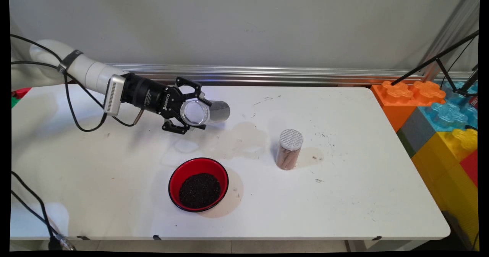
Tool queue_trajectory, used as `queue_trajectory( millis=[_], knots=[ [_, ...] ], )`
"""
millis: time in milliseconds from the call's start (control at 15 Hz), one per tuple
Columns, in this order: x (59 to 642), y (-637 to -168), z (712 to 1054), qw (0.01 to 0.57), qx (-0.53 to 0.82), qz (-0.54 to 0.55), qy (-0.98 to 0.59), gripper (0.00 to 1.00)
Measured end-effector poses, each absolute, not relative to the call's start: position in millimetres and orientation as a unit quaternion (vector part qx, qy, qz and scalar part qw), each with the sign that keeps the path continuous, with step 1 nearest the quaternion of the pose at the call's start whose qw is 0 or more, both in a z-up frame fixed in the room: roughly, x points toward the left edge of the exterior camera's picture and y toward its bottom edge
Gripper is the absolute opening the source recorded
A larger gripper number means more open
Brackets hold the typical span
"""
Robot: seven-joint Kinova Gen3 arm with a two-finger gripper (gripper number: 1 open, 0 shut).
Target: Pour the black seasoning powder in the red bowl
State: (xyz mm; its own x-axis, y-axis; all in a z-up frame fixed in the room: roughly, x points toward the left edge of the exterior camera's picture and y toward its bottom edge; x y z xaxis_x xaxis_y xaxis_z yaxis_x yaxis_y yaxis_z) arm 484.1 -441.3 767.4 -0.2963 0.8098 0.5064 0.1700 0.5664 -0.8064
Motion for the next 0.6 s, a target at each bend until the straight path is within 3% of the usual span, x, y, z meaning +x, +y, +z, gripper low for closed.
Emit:
queue_trajectory(
  millis=[600],
  knots=[
    [482.6,-434.9,761.7,0.456,-0.424,0.370,-0.689,0.00]
  ],
)
